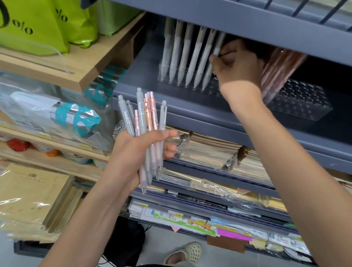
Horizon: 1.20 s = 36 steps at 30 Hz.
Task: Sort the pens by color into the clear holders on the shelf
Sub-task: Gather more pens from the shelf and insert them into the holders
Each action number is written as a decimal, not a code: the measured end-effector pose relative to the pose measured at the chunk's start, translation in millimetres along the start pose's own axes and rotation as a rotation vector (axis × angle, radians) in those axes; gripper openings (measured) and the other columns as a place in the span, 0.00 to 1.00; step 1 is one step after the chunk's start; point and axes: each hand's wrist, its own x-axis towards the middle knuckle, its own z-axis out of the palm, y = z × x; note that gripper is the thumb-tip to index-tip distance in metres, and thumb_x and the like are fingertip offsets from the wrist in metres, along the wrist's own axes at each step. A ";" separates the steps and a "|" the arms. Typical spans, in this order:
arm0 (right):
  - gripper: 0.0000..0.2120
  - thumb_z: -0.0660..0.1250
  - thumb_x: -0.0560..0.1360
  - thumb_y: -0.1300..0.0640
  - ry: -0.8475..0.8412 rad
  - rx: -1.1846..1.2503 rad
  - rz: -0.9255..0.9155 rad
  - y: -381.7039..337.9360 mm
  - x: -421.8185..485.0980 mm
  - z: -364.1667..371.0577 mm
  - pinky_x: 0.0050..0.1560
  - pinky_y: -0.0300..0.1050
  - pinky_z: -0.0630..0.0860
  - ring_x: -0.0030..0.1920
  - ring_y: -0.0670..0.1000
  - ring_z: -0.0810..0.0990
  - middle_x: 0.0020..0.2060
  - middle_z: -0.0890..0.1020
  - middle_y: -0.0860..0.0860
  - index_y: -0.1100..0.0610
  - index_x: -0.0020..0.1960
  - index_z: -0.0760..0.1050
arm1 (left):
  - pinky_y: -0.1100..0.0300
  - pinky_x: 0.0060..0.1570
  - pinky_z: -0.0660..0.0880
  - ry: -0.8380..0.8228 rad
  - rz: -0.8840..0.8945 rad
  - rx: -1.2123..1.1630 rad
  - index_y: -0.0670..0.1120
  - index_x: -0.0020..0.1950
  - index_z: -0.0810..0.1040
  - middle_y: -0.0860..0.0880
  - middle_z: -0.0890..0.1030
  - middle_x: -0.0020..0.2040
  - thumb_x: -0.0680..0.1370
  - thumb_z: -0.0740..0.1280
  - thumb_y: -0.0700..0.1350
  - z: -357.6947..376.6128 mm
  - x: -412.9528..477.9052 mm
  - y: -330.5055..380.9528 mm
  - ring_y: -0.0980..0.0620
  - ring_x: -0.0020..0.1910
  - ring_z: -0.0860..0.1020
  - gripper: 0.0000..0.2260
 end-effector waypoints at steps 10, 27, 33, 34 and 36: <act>0.06 0.71 0.75 0.55 0.055 0.243 0.021 -0.5 -15.3 -7.2 0.46 0.42 0.78 0.45 0.51 0.82 0.43 0.82 0.50 0.54 0.47 0.75 | 0.57 0.37 0.82 0.037 -0.003 -0.038 0.28 0.58 0.75 0.38 0.84 0.38 0.70 0.75 0.38 -2.9 -0.2 6.0 0.44 0.35 0.85 0.21; 0.05 0.75 0.72 0.56 -0.500 0.497 -0.004 4.6 -83.8 -27.7 0.39 0.35 0.75 0.36 0.41 0.78 0.36 0.85 0.47 0.57 0.45 0.84 | 0.53 0.42 0.83 -0.184 0.035 -0.045 0.48 0.41 0.87 0.36 0.86 0.48 0.72 0.74 0.38 20.6 3.2 -1.2 0.37 0.46 0.86 0.05; 0.06 0.71 0.75 0.56 -0.330 0.713 0.097 15.5 -81.4 -35.1 0.37 0.42 0.76 0.36 0.48 0.80 0.39 0.85 0.56 0.58 0.48 0.84 | 0.52 0.46 0.83 -0.214 0.022 -0.073 0.48 0.38 0.86 0.33 0.85 0.51 0.74 0.72 0.36 21.2 10.5 0.0 0.34 0.50 0.85 0.09; 0.07 0.71 0.76 0.56 -0.281 0.756 0.122 16.5 -79.4 -35.8 0.38 0.42 0.77 0.36 0.49 0.80 0.39 0.84 0.57 0.59 0.48 0.84 | 0.53 0.45 0.83 -0.210 0.028 -0.058 0.48 0.38 0.86 0.33 0.85 0.51 0.75 0.71 0.36 20.5 10.6 -1.2 0.35 0.49 0.85 0.09; 0.08 0.70 0.76 0.56 -0.213 0.829 0.164 17.7 -75.4 -37.7 0.38 0.42 0.78 0.36 0.50 0.81 0.38 0.84 0.56 0.60 0.49 0.83 | 0.54 0.42 0.83 -0.200 0.031 -0.029 0.49 0.38 0.86 0.34 0.85 0.50 0.74 0.72 0.37 19.9 9.6 -3.6 0.39 0.44 0.86 0.09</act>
